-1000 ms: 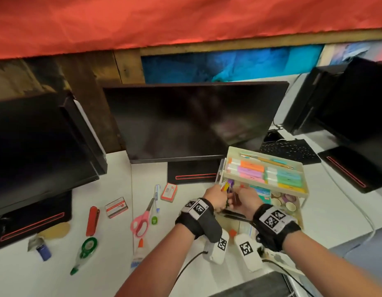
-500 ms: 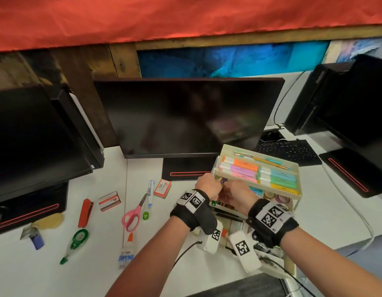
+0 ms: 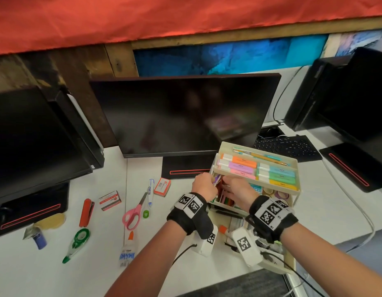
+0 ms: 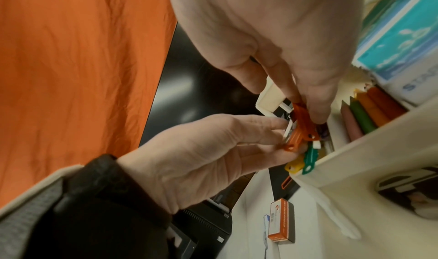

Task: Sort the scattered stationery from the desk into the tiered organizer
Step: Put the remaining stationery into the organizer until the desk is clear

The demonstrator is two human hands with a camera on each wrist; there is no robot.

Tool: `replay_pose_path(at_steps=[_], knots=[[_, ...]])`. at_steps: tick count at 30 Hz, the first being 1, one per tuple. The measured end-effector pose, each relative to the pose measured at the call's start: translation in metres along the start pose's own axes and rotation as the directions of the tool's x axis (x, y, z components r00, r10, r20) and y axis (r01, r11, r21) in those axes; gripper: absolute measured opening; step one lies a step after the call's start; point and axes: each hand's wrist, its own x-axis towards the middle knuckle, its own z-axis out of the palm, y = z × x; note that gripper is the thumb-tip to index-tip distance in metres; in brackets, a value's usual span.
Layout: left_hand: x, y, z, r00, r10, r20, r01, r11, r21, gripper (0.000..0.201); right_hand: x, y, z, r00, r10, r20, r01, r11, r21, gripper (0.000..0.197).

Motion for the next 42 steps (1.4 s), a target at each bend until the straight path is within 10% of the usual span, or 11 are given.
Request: replay_pose_path(at_steps=[27,42], knots=[[-0.020,-0.028,0.004,0.976,0.191,-0.100,-0.189,0.982,0.025,0.003,-0.008,-0.001,-0.004,0.992,-0.106,0.065,0.124,0.846,-0.519,0.035],[-0.018,-0.042,0.019,0.889,0.401,-0.221,-0.368,0.913,0.175,0.047,-0.014,-0.004,0.000,0.957,-0.213,0.196,0.289,0.652,-0.702,0.036]])
